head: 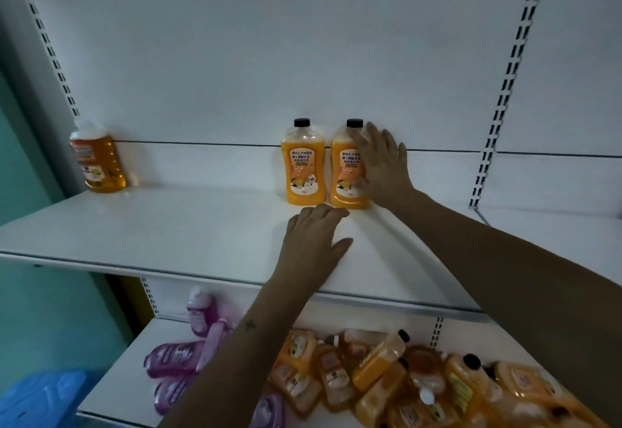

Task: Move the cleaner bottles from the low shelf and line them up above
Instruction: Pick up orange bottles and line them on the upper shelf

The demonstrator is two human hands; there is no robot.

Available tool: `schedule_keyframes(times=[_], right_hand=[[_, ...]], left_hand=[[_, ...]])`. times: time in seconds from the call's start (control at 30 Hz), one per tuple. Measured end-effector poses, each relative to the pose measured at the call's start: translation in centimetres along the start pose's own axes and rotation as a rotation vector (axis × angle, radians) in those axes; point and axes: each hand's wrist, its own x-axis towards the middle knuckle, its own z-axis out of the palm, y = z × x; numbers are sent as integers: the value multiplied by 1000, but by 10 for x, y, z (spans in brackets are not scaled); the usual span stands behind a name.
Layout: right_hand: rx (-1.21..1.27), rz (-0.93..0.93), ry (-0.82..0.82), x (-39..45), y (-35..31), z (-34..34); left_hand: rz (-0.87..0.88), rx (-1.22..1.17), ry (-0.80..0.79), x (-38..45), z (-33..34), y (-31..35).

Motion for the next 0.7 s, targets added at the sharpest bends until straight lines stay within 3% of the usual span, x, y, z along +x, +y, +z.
schedule_keyframes(times=[0.1,0.2,0.3,0.5,0.63,0.7], right_hand=[[244,88,6,-21,-12,-31],[573,3,-22,-78,-35,-83],[663,-54,-55,-161,-51,-127],[726,96,-185,-305,-30,-127],[762,414,-219,-369,20,-59],[715,576,-138,-396,52,-20]], left_hand=[[15,-199,194,-17,-15,1],[27,-357,362,-54,-30,12],[55,-486,448,-99,-37,33],[1,-692,190,-180,20,54],[-196,-750,-61,-206,101,52],[-258,-776,-140,-204,139,59]])
